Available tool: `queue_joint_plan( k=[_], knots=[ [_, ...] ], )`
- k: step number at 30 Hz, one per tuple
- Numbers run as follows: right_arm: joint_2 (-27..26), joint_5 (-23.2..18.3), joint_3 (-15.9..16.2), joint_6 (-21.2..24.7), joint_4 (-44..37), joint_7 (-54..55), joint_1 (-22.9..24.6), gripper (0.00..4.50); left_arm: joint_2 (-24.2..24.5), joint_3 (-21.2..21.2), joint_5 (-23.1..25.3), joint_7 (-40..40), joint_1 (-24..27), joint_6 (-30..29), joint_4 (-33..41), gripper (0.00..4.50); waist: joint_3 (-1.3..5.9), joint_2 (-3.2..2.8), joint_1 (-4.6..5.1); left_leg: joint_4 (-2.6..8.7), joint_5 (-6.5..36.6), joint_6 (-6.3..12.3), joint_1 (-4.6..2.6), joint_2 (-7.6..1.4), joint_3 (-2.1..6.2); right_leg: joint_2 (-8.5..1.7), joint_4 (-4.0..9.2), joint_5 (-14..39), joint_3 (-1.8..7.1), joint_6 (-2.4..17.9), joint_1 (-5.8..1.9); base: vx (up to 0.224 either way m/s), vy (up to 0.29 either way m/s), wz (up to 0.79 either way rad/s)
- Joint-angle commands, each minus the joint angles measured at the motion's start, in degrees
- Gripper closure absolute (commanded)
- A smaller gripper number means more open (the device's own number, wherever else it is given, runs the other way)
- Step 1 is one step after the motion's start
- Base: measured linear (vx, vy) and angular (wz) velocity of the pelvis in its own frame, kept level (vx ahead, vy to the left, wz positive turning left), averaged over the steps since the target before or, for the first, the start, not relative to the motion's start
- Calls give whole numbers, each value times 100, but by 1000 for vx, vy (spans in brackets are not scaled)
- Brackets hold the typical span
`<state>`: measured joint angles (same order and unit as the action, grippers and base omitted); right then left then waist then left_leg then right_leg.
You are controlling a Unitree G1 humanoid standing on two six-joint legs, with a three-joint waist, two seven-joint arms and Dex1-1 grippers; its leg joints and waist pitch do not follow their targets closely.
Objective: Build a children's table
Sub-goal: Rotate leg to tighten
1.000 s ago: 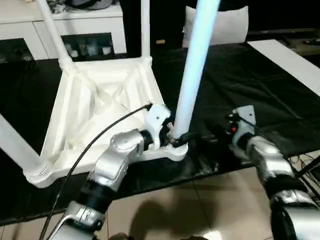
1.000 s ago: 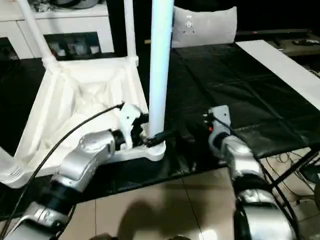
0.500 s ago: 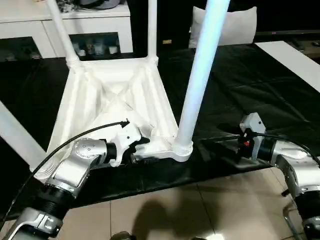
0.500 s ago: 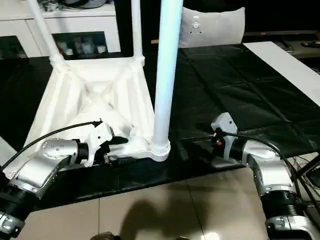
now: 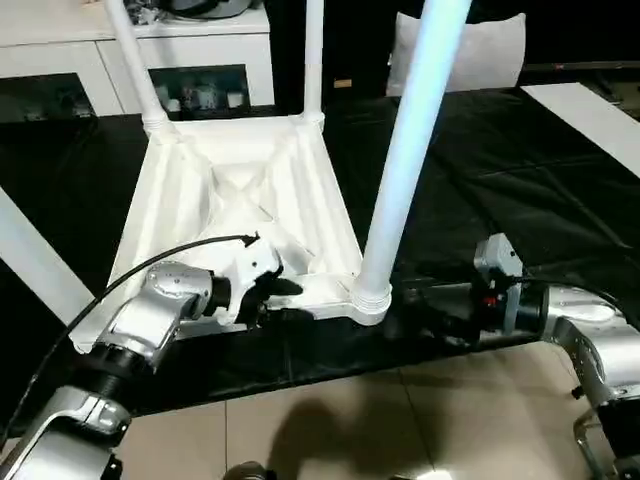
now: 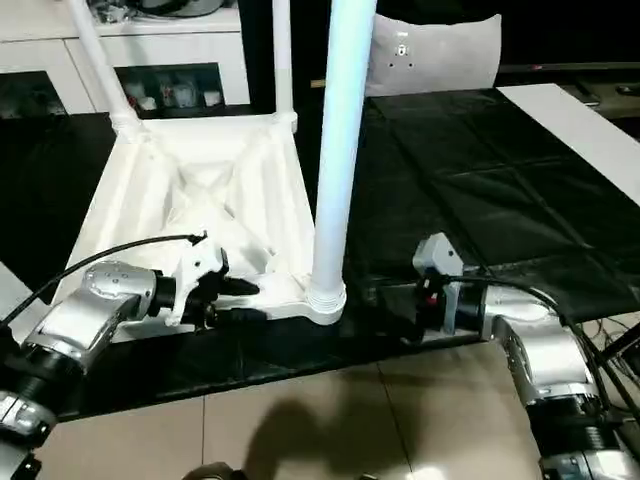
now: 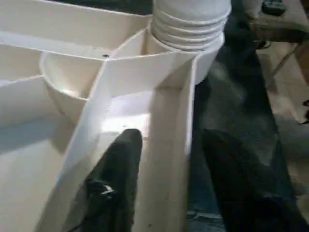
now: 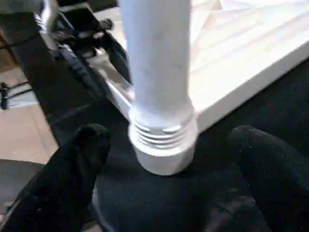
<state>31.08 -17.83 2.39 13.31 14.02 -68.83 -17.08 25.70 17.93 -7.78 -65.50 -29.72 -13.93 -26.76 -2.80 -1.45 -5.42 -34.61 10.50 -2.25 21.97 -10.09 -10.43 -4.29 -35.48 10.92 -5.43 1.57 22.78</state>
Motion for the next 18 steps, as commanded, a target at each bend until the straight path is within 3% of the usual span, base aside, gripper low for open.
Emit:
queue_joint_plan(
  k=[1,2,5,18],
  knots=[
    [93,-58,5,49,-125,-27,37,0,-5,82,56,-29,3,-36,-159,236,354,13,-27,393,1208,337,-95,-343,144,-496,512,1342,336,1157,-303,0,0,0],
    [96,-54,-3,72,-155,-26,41,0,-28,77,55,-80,4,2,-205,258,351,15,-25,389,1215,340,-92,-332,141,-496,531,1494,332,1103,-301,0,0,0],
    [90,-45,-3,92,-177,-36,34,0,-69,60,2,-156,9,-30,-190,267,358,13,-25,393,1193,333,-89,-338,148,-498,544,1694,330,1000,-297,0,0,0],
    [-43,102,232,103,17,-24,-424,0,-117,119,138,-274,6,112,-242,381,383,0,-18,388,1048,385,-87,-345,144,-492,515,1386,323,1074,-298,0,0,0]
  ],
)
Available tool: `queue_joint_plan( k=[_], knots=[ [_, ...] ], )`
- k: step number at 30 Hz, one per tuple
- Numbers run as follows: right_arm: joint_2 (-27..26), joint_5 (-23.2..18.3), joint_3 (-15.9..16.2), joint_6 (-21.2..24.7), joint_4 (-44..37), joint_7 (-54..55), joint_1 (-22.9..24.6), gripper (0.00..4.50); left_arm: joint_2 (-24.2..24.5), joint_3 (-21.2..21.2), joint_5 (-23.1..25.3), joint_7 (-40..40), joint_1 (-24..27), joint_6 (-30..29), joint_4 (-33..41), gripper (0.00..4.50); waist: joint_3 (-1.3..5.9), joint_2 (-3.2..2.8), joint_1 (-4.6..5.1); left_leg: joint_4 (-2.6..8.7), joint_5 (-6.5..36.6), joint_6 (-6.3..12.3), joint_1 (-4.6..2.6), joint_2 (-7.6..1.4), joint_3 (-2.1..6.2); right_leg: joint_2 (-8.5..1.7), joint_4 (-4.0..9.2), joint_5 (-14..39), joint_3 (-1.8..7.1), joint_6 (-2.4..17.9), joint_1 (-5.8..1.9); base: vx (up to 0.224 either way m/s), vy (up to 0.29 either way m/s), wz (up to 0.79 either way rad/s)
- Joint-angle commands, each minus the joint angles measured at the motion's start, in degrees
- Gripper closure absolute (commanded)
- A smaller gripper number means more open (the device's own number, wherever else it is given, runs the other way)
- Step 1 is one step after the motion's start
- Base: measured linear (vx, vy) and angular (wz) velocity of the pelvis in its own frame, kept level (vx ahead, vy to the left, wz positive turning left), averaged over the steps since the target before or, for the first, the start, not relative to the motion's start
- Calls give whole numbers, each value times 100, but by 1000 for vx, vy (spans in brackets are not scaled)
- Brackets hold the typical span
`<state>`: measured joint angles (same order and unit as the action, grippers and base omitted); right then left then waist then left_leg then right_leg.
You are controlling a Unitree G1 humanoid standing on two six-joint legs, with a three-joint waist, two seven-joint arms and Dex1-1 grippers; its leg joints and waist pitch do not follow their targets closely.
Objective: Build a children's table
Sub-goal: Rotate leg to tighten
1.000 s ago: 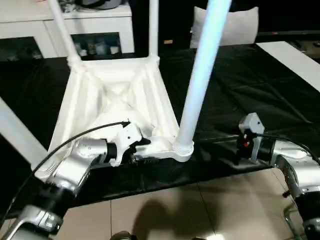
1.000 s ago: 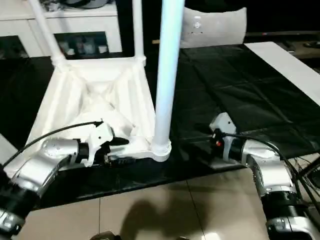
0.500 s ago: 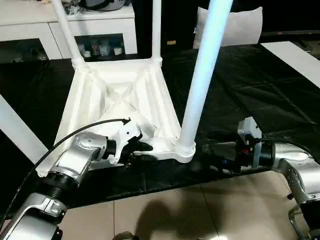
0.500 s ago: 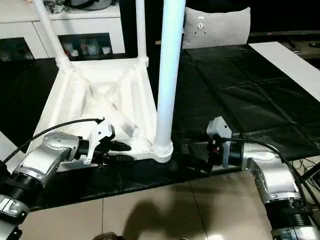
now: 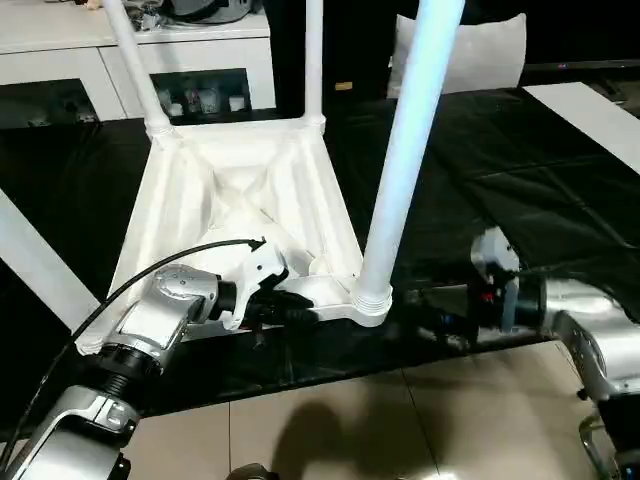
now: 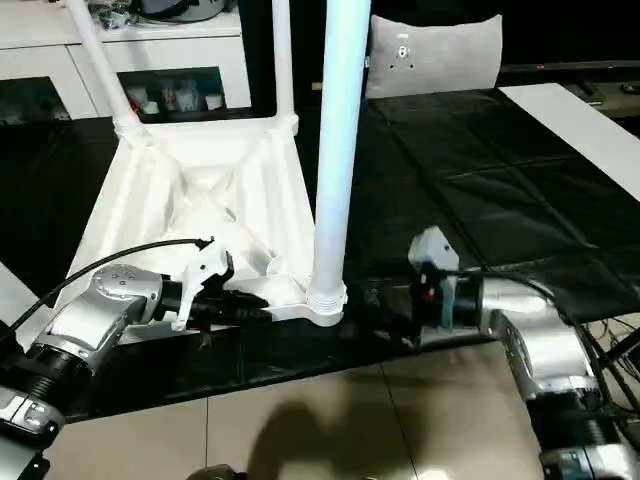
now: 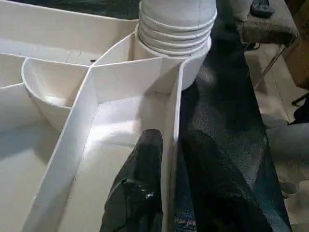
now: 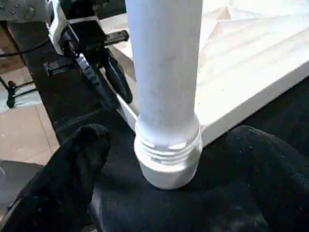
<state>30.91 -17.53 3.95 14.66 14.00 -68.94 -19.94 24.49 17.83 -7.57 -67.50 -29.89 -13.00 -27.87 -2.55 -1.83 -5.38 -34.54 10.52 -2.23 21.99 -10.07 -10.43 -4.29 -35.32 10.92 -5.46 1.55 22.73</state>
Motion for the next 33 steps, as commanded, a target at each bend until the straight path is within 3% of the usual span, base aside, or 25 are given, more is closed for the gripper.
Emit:
queue_joint_plan(
  k=[1,4,6,11,15,18,22,29,33],
  knots=[
    [-37,83,91,-42,44,-24,-172,0,6,131,125,-80,21,31,-134,388,358,31,-20,382,1042,376,-89,-346,144,-492,500,1385,324,1079,-290,0,0,0],
    [-101,18,142,-8,200,-173,-351,18,76,258,279,-166,25,199,-168,393,361,28,-18,381,1040,374,-91,-351,143,-489,490,1329,326,1086,-288,0,0,0],
    [-128,-7,192,8,338,-308,-465,46,123,353,361,-243,49,288,-156,433,367,36,-21,380,1030,390,-88,-351,146,-493,482,1290,325,1106,-296,0,0,0],
    [-120,-28,404,41,633,-802,-725,83,243,546,427,-544,107,312,133,450,384,56,-25,361,802,460,-74,-358,132,-489,424,907,327,1214,-308,0,0,0],
    [-68,122,622,-65,860,-1092,-886,116,275,584,435,-715,103,308,299,450,381,52,-36,358,800,491,-79,-367,128,-492,411,890,320,1286,-302,0,0,0],
    [-63,220,781,-101,1065,-1337,-1022,137,295,647,443,-812,108,301,430,450,370,51,-62,365,917,415,-98,-370,124,-500,440,1149,326,1253,-294,0,0,0],
    [-152,283,819,-164,1257,-1333,-1153,177,292,686,438,-837,125,270,522,450,382,52,-117,361,870,392,-109,-379,123,-499,418,1068,338,1247,-282,0,0,0],
    [-268,291,892,-239,1449,-1451,-1260,239,254,688,469,-790,190,176,644,450,392,50,-131,355,761,440,-89,-376,129,-499,390,833,328,1292,-296,0,0,0],
    [-271,221,874,-180,1396,-1546,-1200,252,216,650,474,-684,206,44,648,450,392,39,-132,357,807,422,-95,-371,130,-497,401,906,329,1286,-301,0,0,0]
  ],
)
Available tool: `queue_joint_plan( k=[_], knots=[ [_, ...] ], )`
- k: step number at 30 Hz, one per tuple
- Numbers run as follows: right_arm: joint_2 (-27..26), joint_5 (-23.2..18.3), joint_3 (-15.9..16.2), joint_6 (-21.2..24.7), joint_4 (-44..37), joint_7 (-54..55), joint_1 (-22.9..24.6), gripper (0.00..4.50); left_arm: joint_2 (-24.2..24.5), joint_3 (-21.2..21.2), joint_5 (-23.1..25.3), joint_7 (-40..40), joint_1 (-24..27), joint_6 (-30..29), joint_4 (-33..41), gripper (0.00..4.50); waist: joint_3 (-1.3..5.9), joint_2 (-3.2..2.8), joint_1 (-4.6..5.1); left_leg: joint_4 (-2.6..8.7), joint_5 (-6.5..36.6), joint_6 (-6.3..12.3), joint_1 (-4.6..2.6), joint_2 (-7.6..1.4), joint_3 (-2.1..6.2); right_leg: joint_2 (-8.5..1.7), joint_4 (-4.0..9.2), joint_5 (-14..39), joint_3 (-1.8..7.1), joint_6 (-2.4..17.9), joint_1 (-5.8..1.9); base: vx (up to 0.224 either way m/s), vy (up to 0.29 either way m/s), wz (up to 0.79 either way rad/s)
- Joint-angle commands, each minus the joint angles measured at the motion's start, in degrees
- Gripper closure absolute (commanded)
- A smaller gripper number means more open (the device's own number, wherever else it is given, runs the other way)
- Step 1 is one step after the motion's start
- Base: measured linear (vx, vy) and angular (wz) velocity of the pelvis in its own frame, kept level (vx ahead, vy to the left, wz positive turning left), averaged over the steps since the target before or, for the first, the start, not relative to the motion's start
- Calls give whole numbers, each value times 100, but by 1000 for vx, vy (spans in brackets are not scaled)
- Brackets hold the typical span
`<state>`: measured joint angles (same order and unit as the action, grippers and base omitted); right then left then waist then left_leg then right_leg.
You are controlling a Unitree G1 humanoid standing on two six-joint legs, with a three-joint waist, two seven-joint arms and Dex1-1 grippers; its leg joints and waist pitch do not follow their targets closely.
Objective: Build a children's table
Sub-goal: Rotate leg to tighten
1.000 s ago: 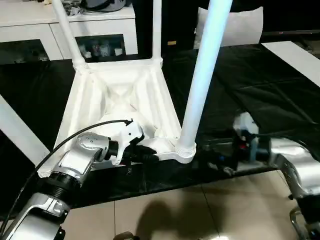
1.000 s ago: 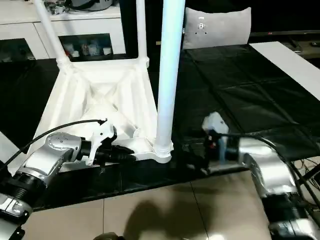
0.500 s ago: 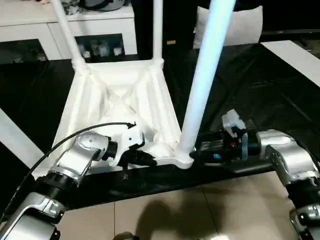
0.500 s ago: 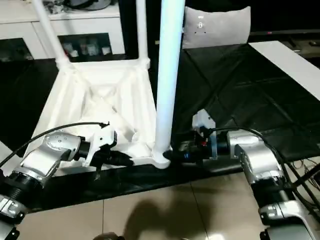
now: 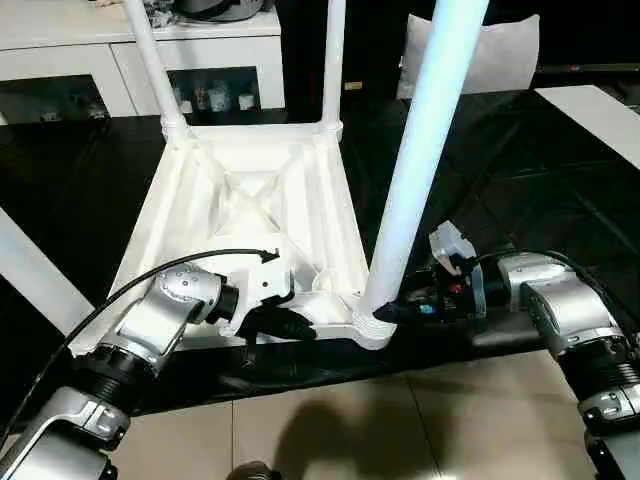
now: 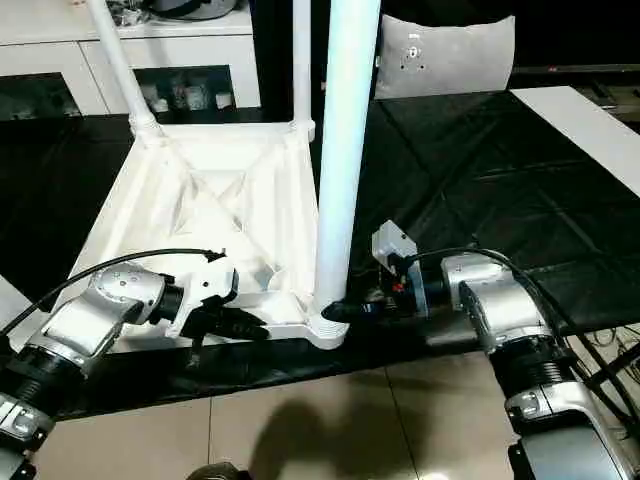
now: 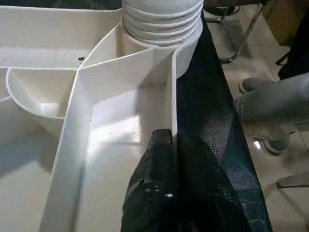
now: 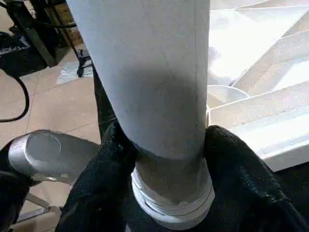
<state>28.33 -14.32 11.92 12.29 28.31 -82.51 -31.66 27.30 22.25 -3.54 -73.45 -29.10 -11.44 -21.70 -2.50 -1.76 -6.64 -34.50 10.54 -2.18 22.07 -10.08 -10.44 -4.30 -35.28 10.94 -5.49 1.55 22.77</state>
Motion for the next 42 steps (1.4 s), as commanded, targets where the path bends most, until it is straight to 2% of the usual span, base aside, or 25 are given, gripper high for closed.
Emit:
queue_joint_plan(
  k=[1,2,4,6,7,8,9,10,11,13,14,15,16,18,19,20,21,23,26,29,32,33,35,38,42],
  knots=[
    [-10,-169,51,127,-132,-201,48,254,-107,178,53,-5,132,-177,31,450,388,30,-8,352,800,419,-106,-373,130,-494,400,900,332,1287,-301,0,0,0],
    [-36,-297,-19,274,-303,-156,179,255,-209,99,12,193,140,-363,41,450,390,14,-14,349,788,419,-107,-373,132,-492,397,866,333,1293,-302,0,0,0],
    [-93,-384,-97,475,-488,23,319,255,-357,-19,-72,433,141,-659,70,450,381,27,-30,352,783,430,-122,-388,123,-484,398,817,341,1305,-294,0,0,0],
    [-333,-186,-166,531,-655,781,479,256,-600,-165,-125,828,103,-981,117,450,381,18,-54,359,810,413,-117,-381,133,-496,412,961,334,1267,-295,0,0,0],
    [-505,-92,-229,608,-716,1251,520,256,-712,-222,-138,1012,82,-1140,139,450,343,20,-39,381,977,354,-119,-374,130,-495,461,1254,337,1199,-276,0,0,0],
    [-619,-36,-274,666,-751,1553,541,256,-781,-258,-146,1125,70,-1243,154,450,326,25,-12,406,1190,233,-139,-358,152,-515,503,1695,325,1103,-282,0,0,0],
    [-771,-13,-353,786,-756,1897,535,256,-857,-290,-150,1242,56,-1362,181,450,303,13,48,422,1394,115,-129,-332,173,-527,545,2159,309,957,-302,0,0,0],
    [-1025,3,-468,987,-778,2406,530,257,-1022,-351,-171,1457,24,-1561,200,450,283,19,93,442,1504,70,-123,-331,180,-519,569,2363,303,880,-310,0,0,0],
    [-1196,10,-546,1133,-799,2740,528,257,-1137,-395,-183,1604,2,-1705,216,450,242,20,166,459,1769,-11,-168,-317,188,-510,636,2831,294,725,-273,0,0,0],
    [-1630,129,-713,1482,-745,3647,478,257,-1447,-475,-143,2009,-105,-1939,140,450,237,11,288,462,2003,-143,-188,-287,223,-512,689,3288,260,536,-278,0,0,0],
    [-1885,258,-818,1608,-643,4247,416,257,-1651,-546,-100,2279,-201,-2013,18,450,260,-3,339,462,2039,-176,-200,-274,254,-523,719,3343,238,446,-272,0,0,0],
    [-1913,272,-831,1620,-631,4314,409,257,-1674,-555,-95,2310,-212,-2019,3,450,262,-6,399,468,2069,-171,-189,-265,264,-509,732,3282,227,427,-270,0,0,0],
    [-2092,339,-924,1620,-533,4738,353,257,-1829,-618,-72,2515,-296,-2035,-118,450,262,-6,399,468,2069,-171,-189,-265,264,-509,732,3282,227,427,-270,0,0,0],
    [-2423,395,-1119,1436,-306,5452,247,257,-2099,-710,17,2957,-466,-1977,-369,450,265,-22,468,445,2179,-140,-223,-241,255,-499,771,3293,229,414,-215,0,0,0],
    [-2518,449,-1116,1245,-230,5606,221,257,-2220,-737,75,3183,-553,-1887,-497,450,270,-16,481,445,2155,-100,-206,-235,258,-500,772,3239,228,419,-229,0,0,0],
    [-2518,449,-1116,1245,-230,5606,221,187,-2220,-737,75,3183,-553,-1887,-497,450,272,-17,475,439,2126,-76,-224,-237,245,-495,787,3189,234,417,-207,0,0,0],
    [-2536,543,-1064,1090,-204,5671,222,187,-2271,-713,144,3304,-603,-1793,-576,450,281,-14,459,438,2090,-50,-228,-239,245,-500,782,3117,241,433,-212,0,0,0],
    [-2608,395,-1190,1049,-447,5525,329,167,-2290,-655,273,3386,-629,-1664,-614,450,297,-13,438,479,1925,37,-182,-287,245,-487,718,2579,278,560,-249,0,0,0],
    [-2288,360,-1180,929,-832,5006,575,139,-2049,-511,435,3151,-524,-1369,-542,450,324,-11,366,480,1634,131,-155,-310,222,-491,637,1849,320,760,-293,0,0,0],
    [-1920,183,-1346,786,-985,4622,702,120,-1836,-475,439,2891,-446,-1129,-549,450,340,3,294,450,1259,267,-128,-299,183,-507,585,1394,329,930,-334,0,0,0],
    [-1507,-65,-1483,654,-1098,4036,787,93,-1589,-375,435,2457,-336,-830,-519,450,341,12,233,432,1088,373,-117,-295,172,-512,584,1412,324,904,-361,0,0,0],
    [-1288,-264,-1567,648,-1195,3640,834,93,-1454,-325,396,2177,-255,-677,-475,450,342,-17,214,434,1076,405,-124,-307,175,-510,580,1416,319,909,-357,0,0,0],
    [-929,-328,-1574,607,-1332,3105,911,62,-1256,-241,329,1767,-131,-434,-376,450,332,-2,178,441,1061,424,-121,-331,176,-507,576,1423,326,904,-349,0,0,0],
    [-176,-229,-1374,446,-1394,2063,954,50,-840,29,268,999,5,-148,-219,450,327,-27,108,442,1135,398,-151,-347,166,-494,564,1486,325,950,-324,0,0,0],
    [87,-310,-1203,388,-1430,1561,967,50,-669,164,285,665,23,41,-188,450,305,-14,77,459,1336,329,-169,-349,161,-504,600,1819,321,934,-308,0,0,0]
  ],
)
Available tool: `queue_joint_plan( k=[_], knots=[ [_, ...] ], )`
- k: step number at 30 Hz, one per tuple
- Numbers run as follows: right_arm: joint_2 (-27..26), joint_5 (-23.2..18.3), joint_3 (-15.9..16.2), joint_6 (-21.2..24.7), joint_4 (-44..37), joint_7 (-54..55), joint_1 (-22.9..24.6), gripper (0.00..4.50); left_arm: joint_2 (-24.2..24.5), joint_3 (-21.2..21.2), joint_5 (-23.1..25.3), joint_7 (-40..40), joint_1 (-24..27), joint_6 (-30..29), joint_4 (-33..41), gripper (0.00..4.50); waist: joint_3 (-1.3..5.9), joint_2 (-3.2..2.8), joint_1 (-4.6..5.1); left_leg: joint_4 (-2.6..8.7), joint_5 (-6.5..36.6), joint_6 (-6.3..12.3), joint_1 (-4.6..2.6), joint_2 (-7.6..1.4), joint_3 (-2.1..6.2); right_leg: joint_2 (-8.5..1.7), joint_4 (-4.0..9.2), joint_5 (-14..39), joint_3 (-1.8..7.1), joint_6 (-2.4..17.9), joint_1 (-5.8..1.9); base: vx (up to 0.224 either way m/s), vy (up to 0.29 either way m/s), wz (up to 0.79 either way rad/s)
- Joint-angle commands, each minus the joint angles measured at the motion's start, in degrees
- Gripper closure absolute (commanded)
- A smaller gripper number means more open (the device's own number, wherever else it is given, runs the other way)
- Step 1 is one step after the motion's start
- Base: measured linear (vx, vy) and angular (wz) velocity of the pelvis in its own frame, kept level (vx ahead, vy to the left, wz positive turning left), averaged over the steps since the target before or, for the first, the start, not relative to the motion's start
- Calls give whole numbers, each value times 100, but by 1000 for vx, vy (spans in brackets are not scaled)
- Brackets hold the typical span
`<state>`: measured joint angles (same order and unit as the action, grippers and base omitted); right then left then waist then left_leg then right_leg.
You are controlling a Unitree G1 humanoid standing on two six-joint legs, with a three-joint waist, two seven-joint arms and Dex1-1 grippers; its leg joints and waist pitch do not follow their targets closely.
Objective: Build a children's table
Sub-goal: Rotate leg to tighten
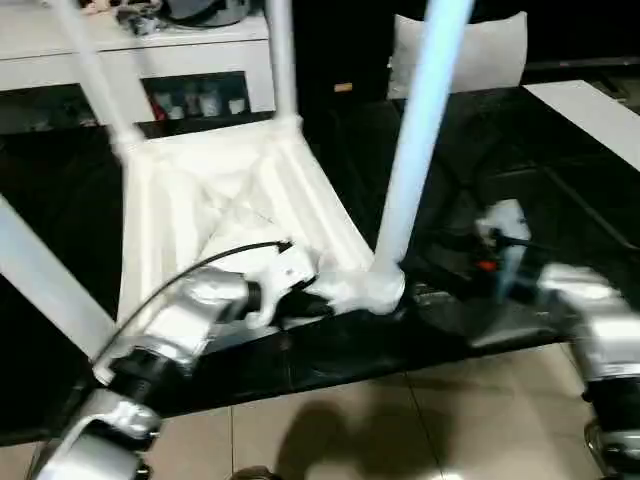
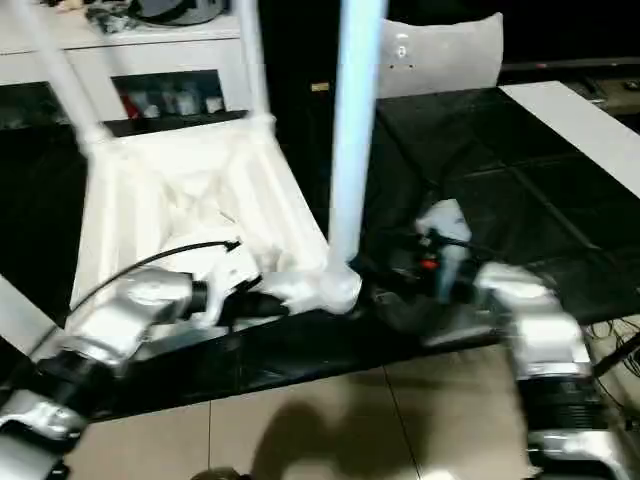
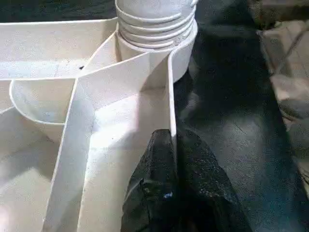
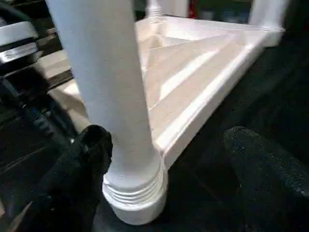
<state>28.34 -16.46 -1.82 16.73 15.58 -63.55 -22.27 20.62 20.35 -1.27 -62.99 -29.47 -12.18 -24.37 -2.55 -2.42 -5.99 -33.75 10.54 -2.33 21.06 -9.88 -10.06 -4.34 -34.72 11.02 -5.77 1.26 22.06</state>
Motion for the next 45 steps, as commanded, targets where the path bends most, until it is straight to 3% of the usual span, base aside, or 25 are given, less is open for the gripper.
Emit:
queue_joint_plan(
  k=[1,2,3,6,7,14,25,27,30,32,33,34,37,39,41,45],
  knots=[
    [241,-172,299,-58,-216,-716,40,50,120,446,67,-645,77,243,129,450,314,48,-3,384,1352,344,-64,-365,135,-501,537,1859,339,965,-251,0,0,0],
    [338,-211,401,-47,-253,-974,41,50,195,510,77,-817,77,314,155,450,314,71,-21,384,1363,382,-64,-382,130,-501,544,1856,347,951,-254,0,0,0],
    [366,-222,434,-42,-265,-1052,41,78,219,529,81,-869,77,334,164,450,316,54,-40,386,1290,392,-67,-398,128,-500,520,1739,363,981,-237,0,0,0],
    [529,-222,715,-5,-279,-1623,25,97,353,675,120,-1215,46,504,200,450,317,50,-81,381,1273,397,-75,-403,124,-508,511,1684,365,1047,-231,0,0,0],
    [549,-211,765,-24,-257,-1717,14,97,371,703,123,-1280,37,528,204,450,320,73,-98,379,1238,395,-65,-401,122,-514,502,1673,363,1066,-239,0,0,0],
    [518,-94,1175,-65,-53,-2099,-153,168,419,920,133,-1661,-40,636,371,450,320,85,-184,382,1188,340,-90,-411,117,-523,512,1822,375,1026,-213,0,0,0],
    [531,-238,1284,122,-106,-2342,-80,245,411,847,185,-1515,-13,572,227,450,327,98,-188,382,1162,335,-72,-407,125,-521,500,1802,366,1000,-233,0,0,0],
    [454,-494,1166,399,-287,-2274,25,248,400,737,140,-1329,46,231,278,450,331,95,-193,379,1116,341,-74,-409,122,-517,489,1702,371,1027,-237,0,0,0],
    [301,-532,1084,597,-402,-1924,88,249,282,569,65,-1058,53,-70,286,450,328,86,-189,377,1128,331,-67,-400,123,-522,496,1781,365,1020,-238,0,0,0],
    [-218,-305,905,837,-292,-708,49,250,-10,262,-95,-533,44,-588,365,450,299,86,-155,400,1273,226,-73,-389,135,-525,529,2066,353,969,-226,0,0,0],
    [-245,-291,896,843,-283,-648,44,250,-24,250,-102,-510,43,-612,370,450,292,70,-134,408,1348,172,-77,-384,144,-528,539,2204,352,941,-221,0,0,0],
    [-634,-101,747,908,-117,222,-50,250,-239,91,-192,-177,30,-909,422,450,263,77,-93,417,1540,78,-93,-359,154,-533,587,2600,337,825,-208,0,0,0],
    [-1031,1,567,1098,36,1048,-172,250,-484,-58,-245,203,-18,-1158,415,450,243,87,120,434,1851,-82,-63,-306,207,-529,668,3255,276,505,-229,0,0,0],
    [-1436,88,407,1267,162,1818,-291,250,-781,-213,-243,685,-117,-1334,304,450,240,72,252,437,1963,-93,-52,-294,222,-512,684,3277,261,459,-215,0,0,0],
    [-1777,244,312,1087,267,2447,-381,250,-1082,-374,-214,1147,-217,-1461,204,450,261,61,375,412,1942,-68,-56,-274,211,-513,701,3171,276,467,-200,0,0,0],
    [-2354,179,14,819,499,3259,-527,250,-1425,-424,-63,1638,-332,-1618,168,450,296,66,420,420,1666,63,-38,-282,198,-498,673,2646,298,622,-209,0,0,0]
  ],
)
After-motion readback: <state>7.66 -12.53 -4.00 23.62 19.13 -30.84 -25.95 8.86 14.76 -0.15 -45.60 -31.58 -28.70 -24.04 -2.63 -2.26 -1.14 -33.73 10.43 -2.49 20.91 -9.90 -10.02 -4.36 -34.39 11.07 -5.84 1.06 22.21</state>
